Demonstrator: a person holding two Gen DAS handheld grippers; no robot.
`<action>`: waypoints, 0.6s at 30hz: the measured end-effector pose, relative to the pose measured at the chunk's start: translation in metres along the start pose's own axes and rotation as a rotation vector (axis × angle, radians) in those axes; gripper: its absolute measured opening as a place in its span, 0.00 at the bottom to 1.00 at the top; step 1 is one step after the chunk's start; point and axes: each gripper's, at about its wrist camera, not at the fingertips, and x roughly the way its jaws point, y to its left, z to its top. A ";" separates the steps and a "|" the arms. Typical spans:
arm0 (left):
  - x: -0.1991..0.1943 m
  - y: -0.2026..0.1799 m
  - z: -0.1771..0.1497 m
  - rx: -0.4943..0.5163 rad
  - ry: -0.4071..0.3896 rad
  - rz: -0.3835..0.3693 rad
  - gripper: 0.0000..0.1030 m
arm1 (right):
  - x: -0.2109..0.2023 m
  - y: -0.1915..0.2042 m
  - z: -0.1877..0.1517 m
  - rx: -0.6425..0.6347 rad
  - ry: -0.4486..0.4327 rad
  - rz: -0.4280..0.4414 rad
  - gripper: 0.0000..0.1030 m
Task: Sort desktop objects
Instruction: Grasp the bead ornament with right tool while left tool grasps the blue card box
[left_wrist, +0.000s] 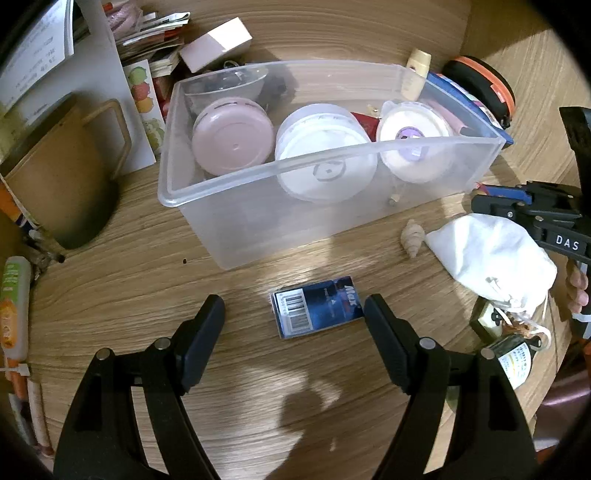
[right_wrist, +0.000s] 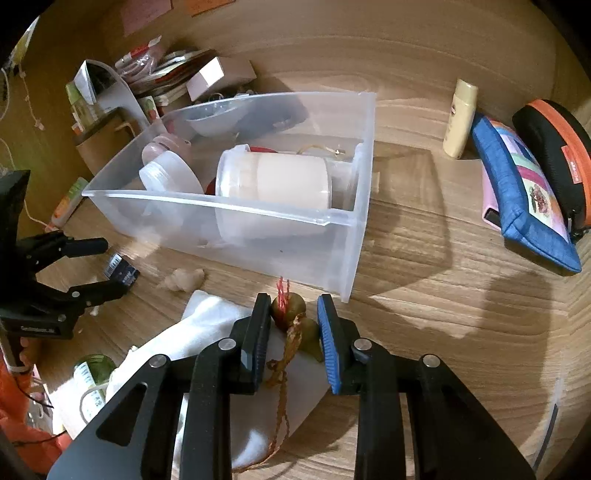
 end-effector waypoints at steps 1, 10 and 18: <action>-0.001 0.001 0.000 -0.002 -0.001 -0.006 0.75 | -0.001 0.000 0.000 0.002 -0.004 0.002 0.23; 0.003 0.000 -0.001 0.017 0.007 -0.015 0.75 | -0.025 0.006 0.006 0.015 -0.065 0.040 0.23; 0.006 -0.002 -0.001 0.037 -0.006 0.029 0.72 | -0.047 0.015 0.013 0.000 -0.124 0.056 0.17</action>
